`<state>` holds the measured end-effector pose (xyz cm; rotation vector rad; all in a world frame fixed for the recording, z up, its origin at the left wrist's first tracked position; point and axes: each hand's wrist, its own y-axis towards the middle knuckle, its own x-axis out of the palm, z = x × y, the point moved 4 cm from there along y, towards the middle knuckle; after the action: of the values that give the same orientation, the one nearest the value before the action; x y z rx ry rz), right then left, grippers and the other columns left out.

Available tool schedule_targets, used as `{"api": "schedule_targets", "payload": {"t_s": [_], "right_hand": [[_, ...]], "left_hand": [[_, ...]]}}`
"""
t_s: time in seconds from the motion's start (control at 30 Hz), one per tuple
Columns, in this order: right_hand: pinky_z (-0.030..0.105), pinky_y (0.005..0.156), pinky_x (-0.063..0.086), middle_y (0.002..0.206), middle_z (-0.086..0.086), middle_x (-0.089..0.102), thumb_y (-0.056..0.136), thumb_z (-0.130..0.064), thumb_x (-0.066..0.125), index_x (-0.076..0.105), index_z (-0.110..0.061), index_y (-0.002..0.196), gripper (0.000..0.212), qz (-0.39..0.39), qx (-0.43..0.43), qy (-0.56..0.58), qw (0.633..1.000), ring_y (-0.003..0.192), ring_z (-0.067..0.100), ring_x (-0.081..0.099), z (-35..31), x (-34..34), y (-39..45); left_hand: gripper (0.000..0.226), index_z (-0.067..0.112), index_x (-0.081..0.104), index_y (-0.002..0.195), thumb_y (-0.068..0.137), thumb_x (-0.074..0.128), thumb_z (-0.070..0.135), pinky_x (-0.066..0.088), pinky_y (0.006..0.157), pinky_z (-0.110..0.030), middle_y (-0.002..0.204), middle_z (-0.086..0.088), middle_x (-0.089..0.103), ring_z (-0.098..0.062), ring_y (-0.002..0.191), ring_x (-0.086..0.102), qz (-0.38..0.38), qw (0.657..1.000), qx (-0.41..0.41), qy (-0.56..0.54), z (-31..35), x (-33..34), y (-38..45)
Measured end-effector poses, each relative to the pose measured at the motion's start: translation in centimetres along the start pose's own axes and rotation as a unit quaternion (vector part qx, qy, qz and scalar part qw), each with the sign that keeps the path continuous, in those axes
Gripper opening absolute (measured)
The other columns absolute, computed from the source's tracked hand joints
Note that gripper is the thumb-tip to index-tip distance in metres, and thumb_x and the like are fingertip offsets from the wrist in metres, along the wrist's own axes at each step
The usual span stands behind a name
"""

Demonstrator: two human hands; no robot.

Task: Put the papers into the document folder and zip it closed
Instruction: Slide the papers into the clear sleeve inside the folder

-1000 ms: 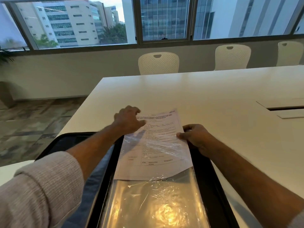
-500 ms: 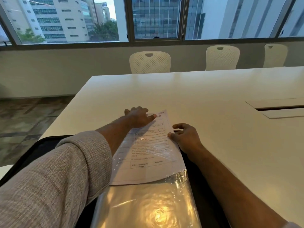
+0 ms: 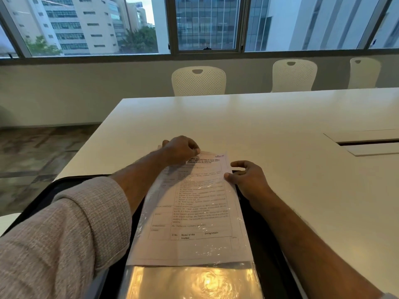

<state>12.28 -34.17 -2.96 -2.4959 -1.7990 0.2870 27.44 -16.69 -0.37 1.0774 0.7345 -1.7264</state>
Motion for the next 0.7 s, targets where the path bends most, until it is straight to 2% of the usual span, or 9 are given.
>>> {"api": "schedule_targets", "payload": {"t_s": [0.07, 0.17, 0.27, 0.37, 0.4, 0.47, 0.53, 0.63, 0.7], "right_hand": [[0.035, 0.059, 0.06, 0.093, 0.013, 0.072, 0.082, -0.005, 0.071, 0.054, -0.014, 0.112, 0.035, 0.001, -0.003, 0.007, 1.0, 0.069, 0.024, 0.073, 0.1, 0.0, 0.0], [0.035, 0.06, 0.058, 0.094, 0.015, 0.071, 0.081, -0.003, 0.071, 0.055, -0.013, 0.113, 0.037, 0.001, -0.007, 0.014, 1.0, 0.073, 0.025, 0.073, 0.2, -0.2, 0.1], [0.038, 0.063, 0.059, 0.094, 0.013, 0.072, 0.082, -0.004, 0.071, 0.054, -0.014, 0.116, 0.04, -0.01, -0.007, 0.015, 1.0, 0.076, 0.025, 0.073, 0.4, -0.2, 0.2], [0.039, 0.064, 0.06, 0.096, 0.012, 0.072, 0.082, -0.004, 0.071, 0.053, -0.015, 0.119, 0.042, -0.012, -0.009, 0.017, 1.0, 0.075, 0.024, 0.073, 0.4, -0.2, 0.0], [0.037, 0.063, 0.06, 0.096, 0.012, 0.072, 0.082, -0.004, 0.071, 0.053, -0.015, 0.12, 0.043, -0.011, -0.01, 0.017, 1.0, 0.075, 0.023, 0.073, 0.3, -0.2, 0.0], [0.032, 0.058, 0.058, 0.092, 0.011, 0.072, 0.081, -0.004, 0.072, 0.054, -0.013, 0.121, 0.045, -0.008, -0.016, 0.014, 1.0, 0.07, 0.019, 0.073, 0.2, -0.2, -0.2], [0.025, 0.05, 0.053, 0.086, 0.011, 0.071, 0.079, -0.003, 0.074, 0.054, -0.012, 0.121, 0.047, -0.004, -0.025, 0.004, 1.0, 0.061, 0.013, 0.071, 0.1, -0.2, -0.3], [0.029, 0.054, 0.055, 0.089, 0.014, 0.072, 0.079, -0.003, 0.074, 0.053, -0.013, 0.123, 0.05, -0.012, -0.02, 0.008, 1.0, 0.065, 0.021, 0.073, 0.0, -0.1, -0.4], [0.031, 0.055, 0.056, 0.09, 0.015, 0.072, 0.08, -0.003, 0.074, 0.053, -0.013, 0.124, 0.05, -0.011, -0.022, 0.006, 1.0, 0.067, 0.023, 0.073, -0.1, -0.1, -0.5]], "left_hand": [[0.015, 0.033, 0.073, 0.096, 0.091, 0.059, 0.036, 0.043, 0.081, -0.034, 0.094, 0.015, 0.071, -0.008, 0.087, 0.061, -0.035, 0.998, -0.009, -0.048, -0.2, -0.5, -0.6], [0.015, 0.031, 0.075, 0.093, 0.091, 0.063, 0.022, 0.047, 0.067, -0.025, 0.094, 0.008, 0.073, -0.012, 0.089, 0.065, -0.082, 0.989, -0.012, -0.124, -0.4, -1.2, -1.8], [0.016, 0.028, 0.074, 0.103, 0.091, 0.065, 0.031, 0.05, 0.076, -0.03, 0.1, 0.007, 0.073, -0.013, 0.092, 0.065, -0.075, 0.99, -0.007, -0.119, -1.1, -2.4, -3.2], [0.031, 0.03, 0.066, 0.117, 0.09, 0.062, 0.044, 0.045, 0.097, -0.044, 0.115, 0.006, 0.069, -0.016, 0.101, 0.062, -0.036, 0.999, -0.019, 0.021, -2.9, -3.3, -4.7], [0.037, 0.03, 0.063, 0.123, 0.09, 0.062, 0.046, 0.043, 0.1, -0.045, 0.122, 0.006, 0.066, -0.017, 0.106, 0.06, -0.027, 0.999, -0.025, 0.028, -3.6, -3.4, -5.3], [0.051, 0.028, 0.056, 0.133, 0.086, 0.069, 0.044, 0.044, 0.101, -0.041, 0.133, 0.002, 0.058, -0.018, 0.113, 0.056, -0.04, 0.998, -0.019, -0.037, -4.7, -3.2, -6.5], [0.066, 0.027, 0.053, 0.137, 0.078, 0.076, 0.046, 0.043, 0.101, -0.035, 0.135, 0.002, 0.053, -0.017, 0.117, 0.051, -0.07, 0.995, -0.003, -0.073, -5.1, -2.6, -7.7], [0.076, 0.025, 0.054, 0.137, 0.07, 0.083, 0.047, 0.041, 0.101, -0.03, 0.13, 0.004, 0.052, -0.014, 0.116, 0.05, -0.087, 0.993, 0.017, -0.074, -5.0, -1.8, -8.8], [0.076, 0.023, 0.056, 0.135, 0.067, 0.086, 0.042, 0.044, 0.103, -0.033, 0.128, 0.004, 0.053, -0.014, 0.116, 0.053, -0.076, 0.992, 0.017, -0.099, -5.0, -1.7, -9.2]]}}
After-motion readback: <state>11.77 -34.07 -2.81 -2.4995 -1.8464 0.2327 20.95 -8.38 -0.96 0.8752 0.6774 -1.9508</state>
